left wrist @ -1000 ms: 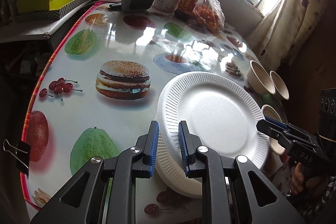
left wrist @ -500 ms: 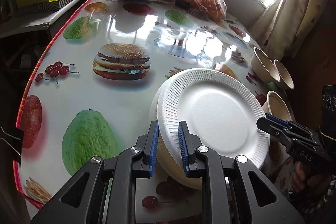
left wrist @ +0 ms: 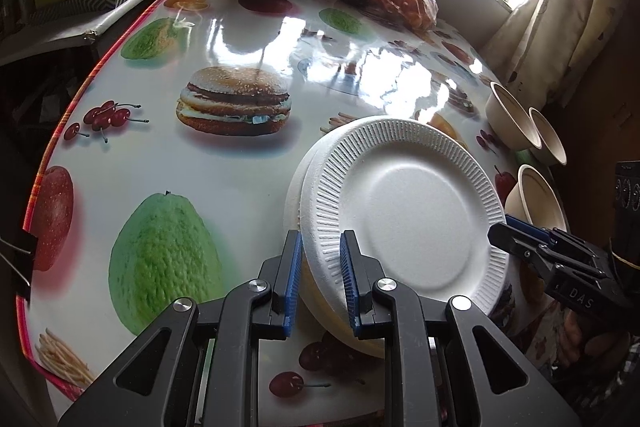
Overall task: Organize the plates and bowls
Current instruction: 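Lower the held plates onto the plate stack with both grippers, then open both grippers to release the white plates onto the stack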
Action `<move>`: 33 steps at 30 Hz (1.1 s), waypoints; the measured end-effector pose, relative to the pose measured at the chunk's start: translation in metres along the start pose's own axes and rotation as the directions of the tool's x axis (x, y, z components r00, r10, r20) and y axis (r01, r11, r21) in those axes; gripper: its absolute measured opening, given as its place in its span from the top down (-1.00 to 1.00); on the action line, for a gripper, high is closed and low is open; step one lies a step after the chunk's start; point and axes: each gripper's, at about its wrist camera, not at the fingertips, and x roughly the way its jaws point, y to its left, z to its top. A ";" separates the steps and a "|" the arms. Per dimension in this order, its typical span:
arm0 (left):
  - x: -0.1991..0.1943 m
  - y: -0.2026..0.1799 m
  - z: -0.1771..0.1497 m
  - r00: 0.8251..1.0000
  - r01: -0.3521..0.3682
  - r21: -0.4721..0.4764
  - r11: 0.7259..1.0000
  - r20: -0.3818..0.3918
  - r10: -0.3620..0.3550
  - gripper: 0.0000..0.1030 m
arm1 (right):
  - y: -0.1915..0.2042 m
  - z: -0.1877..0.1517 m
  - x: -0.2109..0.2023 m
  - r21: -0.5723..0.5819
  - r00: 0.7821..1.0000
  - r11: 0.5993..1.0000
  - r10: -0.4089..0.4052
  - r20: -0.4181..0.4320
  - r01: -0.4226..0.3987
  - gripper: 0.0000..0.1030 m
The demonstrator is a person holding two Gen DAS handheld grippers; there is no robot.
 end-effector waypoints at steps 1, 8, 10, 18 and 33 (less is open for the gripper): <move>0.000 0.000 0.000 1.000 0.000 0.001 1.000 0.001 0.000 0.60 | 0.000 0.000 0.000 -0.001 1.000 1.000 -0.001 0.001 0.001 0.45; -0.001 0.001 -0.001 1.000 0.001 -0.004 1.000 0.004 -0.001 0.60 | 0.001 0.000 0.001 -0.002 1.000 1.000 0.000 -0.002 0.000 0.45; -0.002 0.001 -0.001 1.000 0.000 -0.004 1.000 0.005 0.000 0.60 | 0.001 0.000 0.001 -0.003 1.000 1.000 -0.001 -0.002 0.001 0.45; -0.002 0.001 -0.001 1.000 -0.003 -0.004 1.000 0.008 0.003 0.60 | 0.002 0.000 0.002 -0.003 1.000 1.000 -0.002 -0.003 0.002 0.46; -0.003 0.001 -0.001 1.000 -0.008 -0.003 1.000 0.011 0.008 0.60 | 0.002 0.000 0.002 -0.005 1.000 1.000 -0.004 -0.002 0.004 0.45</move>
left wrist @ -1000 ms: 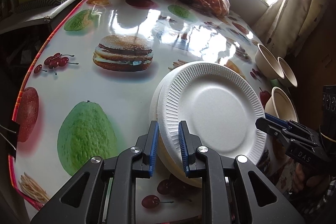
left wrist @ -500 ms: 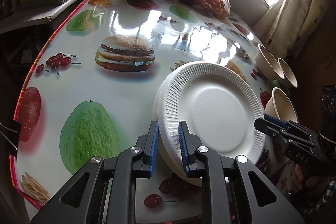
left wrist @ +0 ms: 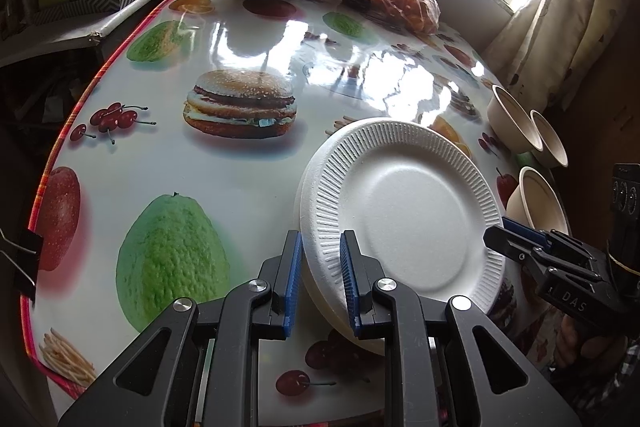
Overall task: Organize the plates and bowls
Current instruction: 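Open both grippers to release the white plates onto the stack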
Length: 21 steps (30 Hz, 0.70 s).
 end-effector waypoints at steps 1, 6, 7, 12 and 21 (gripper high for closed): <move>0.000 0.000 0.000 1.000 0.000 0.001 1.000 0.001 0.000 0.60 | 0.000 0.000 0.000 0.000 1.000 1.000 0.000 0.001 0.000 0.45; 0.000 0.001 -0.001 1.000 -0.004 -0.002 1.000 -0.002 0.004 0.60 | 0.000 0.000 0.001 -0.007 1.000 1.000 0.000 0.001 0.000 0.45; 0.000 0.001 -0.001 1.000 -0.005 -0.001 1.000 -0.001 0.005 0.60 | 0.000 0.000 0.000 -0.005 1.000 1.000 0.000 0.000 0.000 0.45; 0.000 0.001 0.000 1.000 -0.004 -0.004 1.000 0.001 0.004 0.60 | 0.002 0.000 0.001 -0.014 1.000 1.000 -0.009 0.004 0.009 0.45; -0.002 0.000 0.000 1.000 -0.021 0.008 1.000 0.009 0.021 0.60 | 0.001 0.001 0.001 -0.015 1.000 1.000 -0.011 0.004 0.011 0.45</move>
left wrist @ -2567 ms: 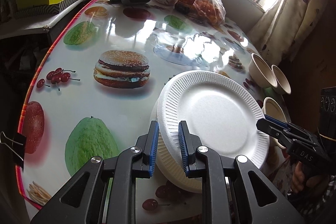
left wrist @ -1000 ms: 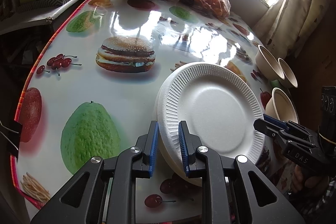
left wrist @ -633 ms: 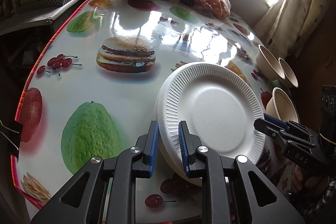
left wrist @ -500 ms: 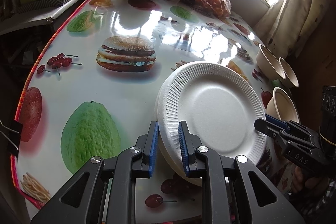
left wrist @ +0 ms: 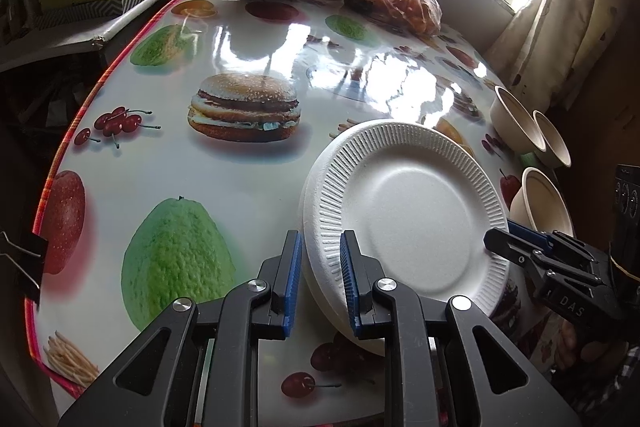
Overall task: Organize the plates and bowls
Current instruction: 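Open both grippers to release the white plates onto the stack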
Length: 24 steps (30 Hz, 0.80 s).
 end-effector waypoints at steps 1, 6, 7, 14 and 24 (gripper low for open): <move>0.000 0.000 0.000 1.000 -0.001 0.001 1.000 -0.001 0.001 0.60 | 0.001 0.000 0.000 -0.001 1.000 1.000 0.000 0.001 0.000 0.45; 0.000 -0.001 0.000 1.000 -0.012 -0.001 1.000 0.002 0.012 0.56 | 0.001 -0.001 0.000 -0.002 1.000 1.000 0.000 -0.001 0.000 0.45; 0.000 -0.001 0.000 1.000 -0.015 0.000 1.000 0.003 0.015 0.56 | 0.001 0.000 0.000 -0.002 1.000 1.000 -0.001 0.000 0.001 0.45; -0.001 -0.001 0.001 1.000 -0.016 0.001 1.000 0.008 0.016 0.37 | 0.001 -0.001 -0.001 -0.005 1.000 1.000 -0.003 0.005 0.003 0.35; -0.001 -0.002 0.002 1.000 -0.013 -0.002 1.000 0.009 0.013 0.33 | -0.001 0.000 -0.007 -0.029 0.999 0.999 -0.019 0.032 0.020 0.03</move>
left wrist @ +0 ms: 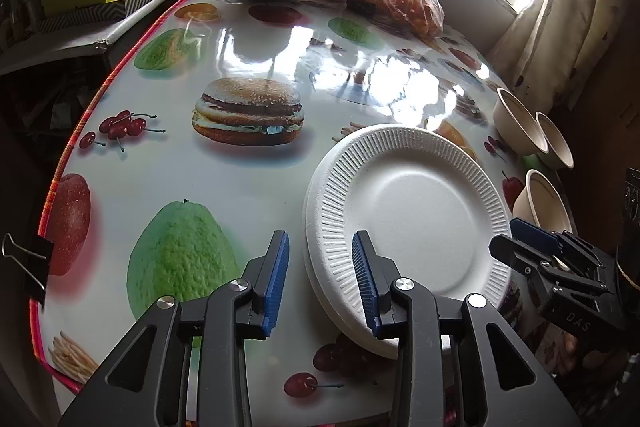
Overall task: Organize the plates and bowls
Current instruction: 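Open both grippers to release the white plates onto the stack, then move both grippers from the plate stack toward the beige paper bowls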
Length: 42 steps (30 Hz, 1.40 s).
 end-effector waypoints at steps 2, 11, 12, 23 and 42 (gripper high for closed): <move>0.000 -0.001 0.000 1.000 -0.001 0.001 1.000 0.000 0.001 0.31 | -0.001 0.001 0.001 -0.003 1.000 1.000 -0.006 0.003 0.006 0.01; -0.001 -0.002 0.002 1.000 -0.012 0.002 1.000 0.004 0.012 0.29 | 0.009 -0.002 0.005 -0.004 1.000 1.000 0.009 -0.004 -0.009 0.01; -0.002 -0.003 0.002 1.000 -0.013 0.002 1.000 0.006 0.013 0.29 | 0.007 -0.001 0.006 -0.003 1.000 1.000 0.012 -0.005 -0.012 0.01; -0.012 -0.020 0.012 1.000 -0.005 0.023 1.000 0.028 0.004 0.28 | 0.003 0.001 -0.003 0.018 0.999 1.000 0.013 0.029 -0.013 0.01; 0.007 -0.138 0.031 0.991 0.135 0.203 0.970 -0.032 -0.131 0.28 | -0.085 -0.015 -0.081 0.162 0.970 0.979 -0.154 0.188 0.124 0.00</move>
